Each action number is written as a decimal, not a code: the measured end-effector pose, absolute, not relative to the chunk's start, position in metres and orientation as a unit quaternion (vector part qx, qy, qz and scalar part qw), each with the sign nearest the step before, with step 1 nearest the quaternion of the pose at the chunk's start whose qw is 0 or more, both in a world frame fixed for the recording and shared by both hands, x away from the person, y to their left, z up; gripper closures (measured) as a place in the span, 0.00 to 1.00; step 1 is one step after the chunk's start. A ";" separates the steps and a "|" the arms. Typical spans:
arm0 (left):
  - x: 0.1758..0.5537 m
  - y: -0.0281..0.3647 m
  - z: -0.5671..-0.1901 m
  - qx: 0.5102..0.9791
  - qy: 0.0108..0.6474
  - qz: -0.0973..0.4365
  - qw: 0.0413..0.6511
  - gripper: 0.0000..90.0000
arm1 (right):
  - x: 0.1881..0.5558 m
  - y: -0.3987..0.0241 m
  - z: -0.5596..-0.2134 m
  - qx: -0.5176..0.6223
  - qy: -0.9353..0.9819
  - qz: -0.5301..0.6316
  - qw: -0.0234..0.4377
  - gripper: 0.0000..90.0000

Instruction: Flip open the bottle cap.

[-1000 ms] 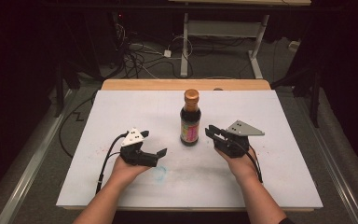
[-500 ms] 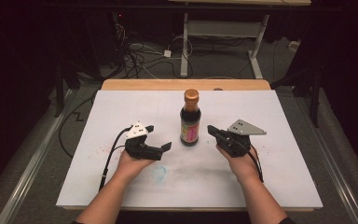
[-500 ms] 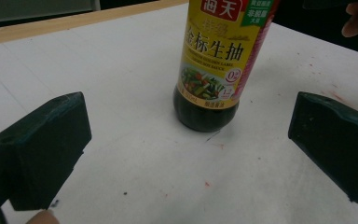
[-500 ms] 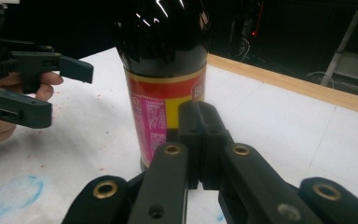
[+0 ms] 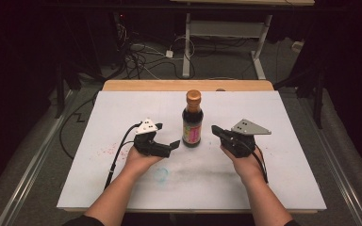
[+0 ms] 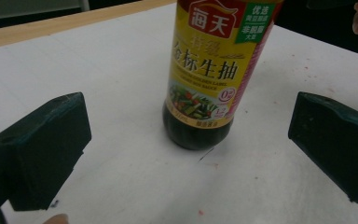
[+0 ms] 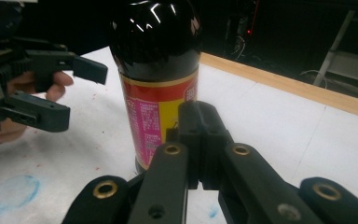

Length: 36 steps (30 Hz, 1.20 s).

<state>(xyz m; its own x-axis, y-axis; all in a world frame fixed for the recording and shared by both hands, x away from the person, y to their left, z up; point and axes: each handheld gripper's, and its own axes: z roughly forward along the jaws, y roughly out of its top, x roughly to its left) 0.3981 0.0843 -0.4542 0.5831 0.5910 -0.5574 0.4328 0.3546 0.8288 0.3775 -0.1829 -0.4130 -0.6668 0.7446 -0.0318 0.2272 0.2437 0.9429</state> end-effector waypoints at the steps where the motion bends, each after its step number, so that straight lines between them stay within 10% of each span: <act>1: 0.399 0.081 -0.455 0.568 0.451 0.056 0.686 0.00 | 0.378 -0.184 -0.413 0.328 0.747 0.525 0.242 1.00; 23: 0.424 0.036 -0.452 0.584 0.431 0.053 0.685 0.00 | 0.381 -0.188 -0.395 0.313 0.742 0.547 0.230 1.00; 24: 0.425 0.045 -0.455 0.647 0.393 0.068 0.650 0.00 | 0.382 -0.188 -0.396 0.313 0.743 0.546 0.227 1.00; 26: 0.426 0.033 -0.455 0.584 0.432 0.050 0.686 0.00 | 0.383 -0.186 -0.396 0.313 0.745 0.544 0.226 1.00; 27: 0.427 0.043 -0.457 0.641 0.394 0.063 0.656 0.00 | 0.383 -0.186 -0.397 0.313 0.747 0.543 0.223 1.00; 36: 0.431 0.042 -0.452 0.669 0.370 0.075 0.641 0.08 | 0.387 -0.182 -0.397 0.311 0.753 0.541 0.211 1.00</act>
<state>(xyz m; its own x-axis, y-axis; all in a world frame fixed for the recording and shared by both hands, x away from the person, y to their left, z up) 0.4310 0.0419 -0.4523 0.7150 0.5912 -0.3731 0.3982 0.0944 0.9125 0.3869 -0.1825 -0.3971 -0.7174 0.6964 0.0185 0.2400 0.2221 0.9450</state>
